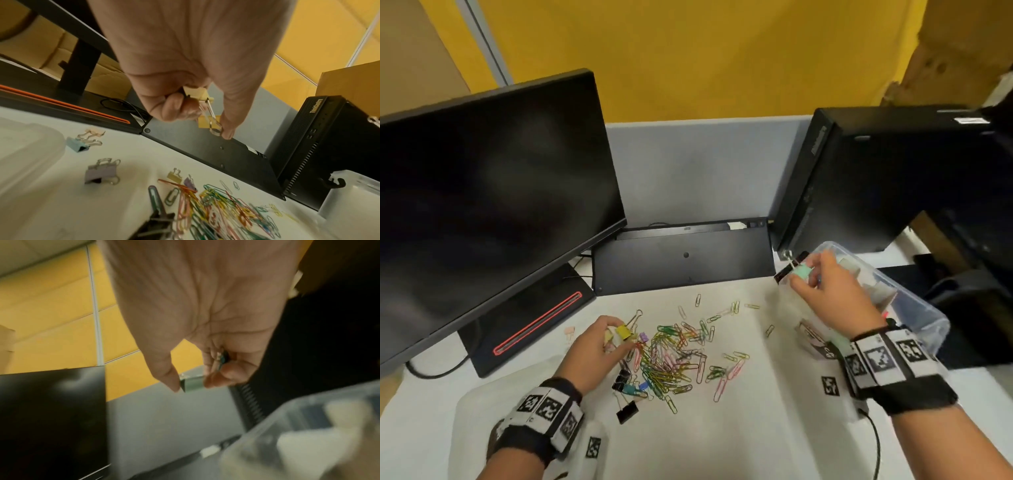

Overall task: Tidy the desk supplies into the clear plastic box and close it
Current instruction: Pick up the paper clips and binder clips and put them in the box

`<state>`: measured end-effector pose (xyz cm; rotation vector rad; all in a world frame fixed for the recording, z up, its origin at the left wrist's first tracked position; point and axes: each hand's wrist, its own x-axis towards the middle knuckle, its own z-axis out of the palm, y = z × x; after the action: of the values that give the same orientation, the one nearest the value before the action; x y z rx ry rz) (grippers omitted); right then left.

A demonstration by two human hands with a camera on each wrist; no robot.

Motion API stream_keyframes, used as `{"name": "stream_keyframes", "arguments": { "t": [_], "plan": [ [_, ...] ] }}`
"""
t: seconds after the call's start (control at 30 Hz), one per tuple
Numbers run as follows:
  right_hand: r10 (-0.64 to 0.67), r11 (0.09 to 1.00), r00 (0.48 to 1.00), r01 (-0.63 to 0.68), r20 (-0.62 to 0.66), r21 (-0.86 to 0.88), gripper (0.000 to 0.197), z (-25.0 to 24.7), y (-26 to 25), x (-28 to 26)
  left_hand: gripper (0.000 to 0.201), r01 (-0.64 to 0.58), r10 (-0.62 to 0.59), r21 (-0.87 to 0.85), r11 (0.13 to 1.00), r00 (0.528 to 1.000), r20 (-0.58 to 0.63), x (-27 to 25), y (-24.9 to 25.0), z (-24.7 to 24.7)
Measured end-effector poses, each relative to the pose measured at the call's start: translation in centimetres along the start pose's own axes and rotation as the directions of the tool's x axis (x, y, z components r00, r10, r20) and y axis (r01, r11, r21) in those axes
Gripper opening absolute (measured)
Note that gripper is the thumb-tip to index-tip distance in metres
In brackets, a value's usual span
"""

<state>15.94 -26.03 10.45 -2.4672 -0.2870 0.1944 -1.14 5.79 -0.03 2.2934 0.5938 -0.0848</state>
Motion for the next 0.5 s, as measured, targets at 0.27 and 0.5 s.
{"name": "stream_keyframes", "arguments": {
  "t": [0.27,0.5],
  "plan": [
    [0.281,0.807,0.954,-0.173,0.109,-0.564,0.031,-4.4,4.4,8.2,0.028,0.003,-0.004,-0.031,1.0,0.999,-0.045,-2.8,3.0,2.1],
    [0.26,0.8,0.937,-0.073,0.234,-0.595,0.012,-3.1,6.2,11.4,0.025,-0.007,0.003,-0.068,0.998,0.998,-0.065,-4.5,5.6,3.3]
  ]
}}
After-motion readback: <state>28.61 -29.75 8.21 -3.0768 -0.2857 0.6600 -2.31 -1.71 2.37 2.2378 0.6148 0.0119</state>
